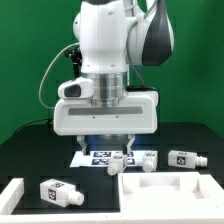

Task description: Assemble one leg

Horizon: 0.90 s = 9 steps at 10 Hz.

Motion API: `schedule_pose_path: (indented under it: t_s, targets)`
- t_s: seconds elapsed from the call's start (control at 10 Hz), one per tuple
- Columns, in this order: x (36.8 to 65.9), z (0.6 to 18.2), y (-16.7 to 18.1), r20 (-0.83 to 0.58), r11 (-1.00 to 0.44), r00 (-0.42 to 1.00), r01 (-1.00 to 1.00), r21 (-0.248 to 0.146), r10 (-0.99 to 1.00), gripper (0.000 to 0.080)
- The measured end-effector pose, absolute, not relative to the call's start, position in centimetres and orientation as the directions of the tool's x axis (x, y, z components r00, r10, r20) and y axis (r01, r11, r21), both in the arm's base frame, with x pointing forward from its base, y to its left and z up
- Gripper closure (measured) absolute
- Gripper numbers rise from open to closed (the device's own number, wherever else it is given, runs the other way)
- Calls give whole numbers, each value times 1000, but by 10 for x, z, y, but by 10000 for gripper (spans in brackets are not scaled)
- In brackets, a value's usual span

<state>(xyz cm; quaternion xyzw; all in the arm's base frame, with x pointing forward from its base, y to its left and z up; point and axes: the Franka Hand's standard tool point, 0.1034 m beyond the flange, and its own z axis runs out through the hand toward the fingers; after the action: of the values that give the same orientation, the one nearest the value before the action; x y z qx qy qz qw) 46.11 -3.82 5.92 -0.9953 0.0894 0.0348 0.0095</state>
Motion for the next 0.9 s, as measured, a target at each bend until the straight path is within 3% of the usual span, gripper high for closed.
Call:
schedule_pose_path:
  t_s: [0.2,0.6,0.9]
  targets:
    - [457,60,-37,-97,-953,951,-300,-46,-295,151]
    - [453,55,-38,-92,-948,946,-315,-44,-310,151]
    - [410,15,-35,-107,-932,927,-362,-5,-359,151]
